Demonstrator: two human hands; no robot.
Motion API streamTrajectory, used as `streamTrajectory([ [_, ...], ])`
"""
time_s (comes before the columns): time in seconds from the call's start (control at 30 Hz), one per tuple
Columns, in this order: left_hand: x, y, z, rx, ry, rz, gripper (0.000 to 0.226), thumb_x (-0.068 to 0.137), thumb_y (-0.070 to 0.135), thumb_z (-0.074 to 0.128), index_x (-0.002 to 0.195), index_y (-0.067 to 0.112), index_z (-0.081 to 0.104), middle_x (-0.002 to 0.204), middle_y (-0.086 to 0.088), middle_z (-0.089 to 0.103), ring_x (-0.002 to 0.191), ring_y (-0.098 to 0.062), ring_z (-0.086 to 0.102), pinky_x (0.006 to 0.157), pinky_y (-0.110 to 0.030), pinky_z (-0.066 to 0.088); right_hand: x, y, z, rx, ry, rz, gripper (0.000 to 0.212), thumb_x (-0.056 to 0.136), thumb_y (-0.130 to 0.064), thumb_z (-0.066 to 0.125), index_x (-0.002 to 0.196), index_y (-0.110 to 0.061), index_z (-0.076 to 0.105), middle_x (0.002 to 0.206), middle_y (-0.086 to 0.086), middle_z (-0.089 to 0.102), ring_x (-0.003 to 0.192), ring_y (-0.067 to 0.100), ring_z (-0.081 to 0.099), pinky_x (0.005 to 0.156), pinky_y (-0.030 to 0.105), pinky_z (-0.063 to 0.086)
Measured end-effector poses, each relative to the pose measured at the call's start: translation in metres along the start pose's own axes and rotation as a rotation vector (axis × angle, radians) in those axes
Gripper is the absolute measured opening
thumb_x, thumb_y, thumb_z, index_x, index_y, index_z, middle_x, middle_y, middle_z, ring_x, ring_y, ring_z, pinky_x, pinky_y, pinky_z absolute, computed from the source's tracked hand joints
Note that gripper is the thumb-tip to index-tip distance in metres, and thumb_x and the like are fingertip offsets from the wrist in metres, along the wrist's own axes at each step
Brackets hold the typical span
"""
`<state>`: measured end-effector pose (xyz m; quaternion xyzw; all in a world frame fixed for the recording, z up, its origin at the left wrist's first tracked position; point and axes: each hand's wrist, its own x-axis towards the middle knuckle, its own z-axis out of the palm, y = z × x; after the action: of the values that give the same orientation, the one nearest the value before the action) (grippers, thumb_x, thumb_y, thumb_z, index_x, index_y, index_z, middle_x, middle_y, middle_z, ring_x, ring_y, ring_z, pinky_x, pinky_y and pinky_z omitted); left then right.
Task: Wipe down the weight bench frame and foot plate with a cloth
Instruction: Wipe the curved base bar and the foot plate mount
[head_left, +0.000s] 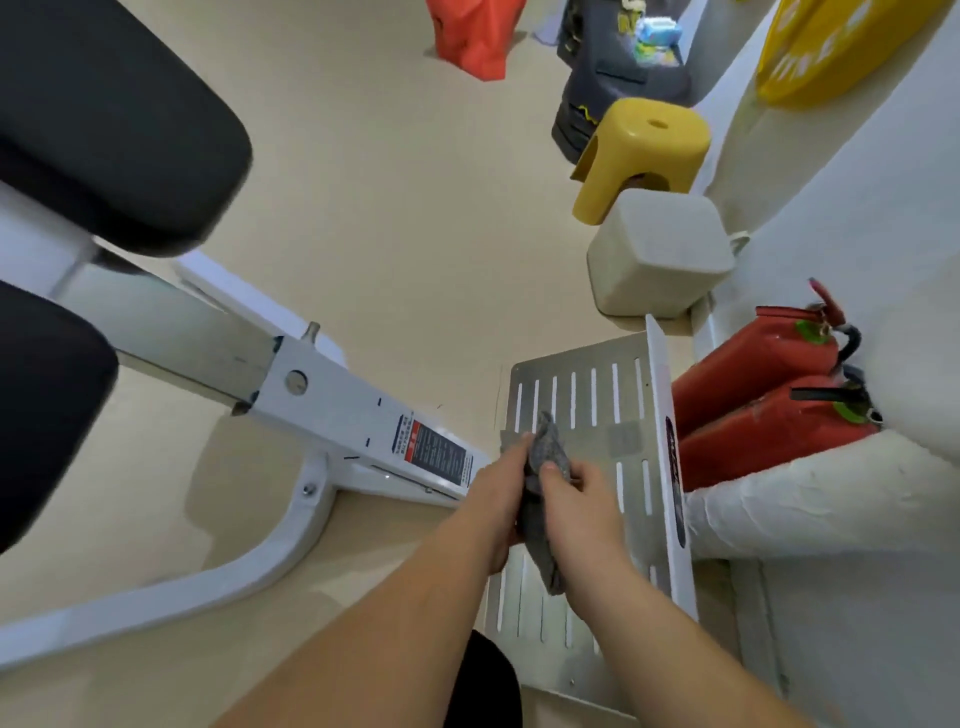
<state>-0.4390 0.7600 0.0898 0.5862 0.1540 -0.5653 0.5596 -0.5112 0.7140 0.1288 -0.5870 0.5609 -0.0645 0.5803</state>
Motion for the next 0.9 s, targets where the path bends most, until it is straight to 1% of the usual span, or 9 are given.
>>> streamTrajectory([
  [0.07, -0.031, 0.009, -0.011, -0.076, 0.046, -0.003, 0.047, 0.099, 0.056, 0.051, 0.106, 0.018, 0.079, 0.099, -0.004, 0.08, 0.089, -0.019, 0.077, 0.069, -0.029, 0.058, -0.014, -0.017, 0.004, -0.083, -0.052, 0.017, 0.009, 0.101, -0.025, 0.058, 0.094, -0.023, 0.064, 0.096, 0.006, 0.072, 0.087, 0.023, 0.07, 0.08, 0.039, 0.059],
  [0.17, -0.086, 0.023, -0.027, -0.197, 0.125, -0.012, 0.045, 0.1, 0.051, 0.048, 0.094, 0.019, 0.078, 0.087, -0.001, 0.081, 0.081, -0.017, 0.076, 0.079, -0.034, 0.061, -0.04, -0.041, 0.01, -0.153, -0.143, 0.065, 0.013, 0.101, -0.023, 0.059, 0.095, -0.014, 0.066, 0.092, 0.011, 0.072, 0.085, 0.027, 0.07, 0.074, 0.036, 0.058],
  [0.23, -0.12, 0.028, -0.039, -0.247, 0.171, -0.007, 0.044, 0.101, 0.047, 0.044, 0.092, 0.021, 0.077, 0.079, 0.002, 0.08, 0.077, -0.015, 0.075, 0.081, -0.036, 0.06, -0.055, -0.052, 0.014, -0.209, -0.192, 0.076, 0.015, 0.1, -0.025, 0.06, 0.097, -0.012, 0.066, 0.093, 0.013, 0.072, 0.085, 0.029, 0.071, 0.077, 0.04, 0.058],
  [0.37, -0.172, 0.027, -0.068, -0.295, 0.318, -0.01, 0.028, 0.094, 0.03, 0.057, 0.106, 0.016, 0.076, 0.091, -0.003, 0.08, 0.093, -0.024, 0.075, 0.078, -0.044, 0.064, -0.083, -0.076, 0.019, -0.329, -0.236, 0.067, 0.015, 0.096, -0.031, 0.066, 0.1, -0.017, 0.064, 0.098, 0.012, 0.07, 0.087, 0.027, 0.069, 0.083, 0.046, 0.059],
  [0.47, -0.21, 0.032, -0.082, -0.322, 0.318, -0.036, 0.019, 0.087, 0.009, 0.064, 0.102, 0.009, 0.076, 0.091, -0.011, 0.079, 0.086, -0.026, 0.075, 0.077, -0.042, 0.063, -0.104, -0.095, 0.024, -0.422, -0.322, 0.066, 0.019, 0.094, -0.036, 0.07, 0.099, -0.018, 0.064, 0.099, 0.009, 0.068, 0.088, 0.025, 0.069, 0.081, 0.044, 0.059],
  [0.6, -0.248, 0.045, -0.097, -0.314, 0.377, 0.003, 0.019, 0.089, 0.01, 0.071, 0.108, 0.011, 0.074, 0.09, -0.009, 0.08, 0.081, -0.024, 0.077, 0.065, -0.032, 0.059, -0.131, -0.133, 0.036, -0.577, -0.407, -0.005, 0.027, 0.094, -0.045, 0.067, 0.092, -0.017, 0.066, 0.095, 0.004, 0.07, 0.086, 0.019, 0.066, 0.08, 0.04, 0.055],
  [0.73, -0.282, 0.068, -0.1, -0.337, 0.379, 0.069, 0.025, 0.086, 0.014, 0.077, 0.111, 0.013, 0.073, 0.094, -0.01, 0.08, 0.087, -0.028, 0.078, 0.083, -0.045, 0.064, -0.159, -0.176, 0.042, -0.486, -0.582, 0.055, 0.032, 0.092, -0.05, 0.071, 0.093, -0.018, 0.069, 0.09, -0.002, 0.073, 0.084, 0.015, 0.068, 0.07, 0.029, 0.047],
  [0.8, -0.291, 0.073, -0.098, -0.379, 0.386, 0.088, 0.029, 0.084, 0.012, 0.076, 0.113, 0.013, 0.073, 0.096, -0.011, 0.08, 0.089, -0.03, 0.078, 0.087, -0.049, 0.063, -0.166, -0.183, 0.041, -0.48, -0.635, 0.041, 0.027, 0.091, -0.043, 0.075, 0.096, -0.017, 0.069, 0.088, -0.003, 0.074, 0.082, 0.013, 0.07, 0.069, 0.027, 0.048],
  [0.9, -0.301, 0.071, -0.091, -0.446, 0.405, 0.084, 0.03, 0.087, 0.006, 0.07, 0.116, 0.013, 0.071, 0.099, -0.012, 0.079, 0.093, -0.03, 0.077, 0.088, -0.049, 0.062, -0.166, -0.18, 0.037, -0.508, -0.612, -0.009, 0.016, 0.093, -0.031, 0.074, 0.095, -0.016, 0.069, 0.091, 0.001, 0.074, 0.084, 0.016, 0.07, 0.07, 0.028, 0.049],
])
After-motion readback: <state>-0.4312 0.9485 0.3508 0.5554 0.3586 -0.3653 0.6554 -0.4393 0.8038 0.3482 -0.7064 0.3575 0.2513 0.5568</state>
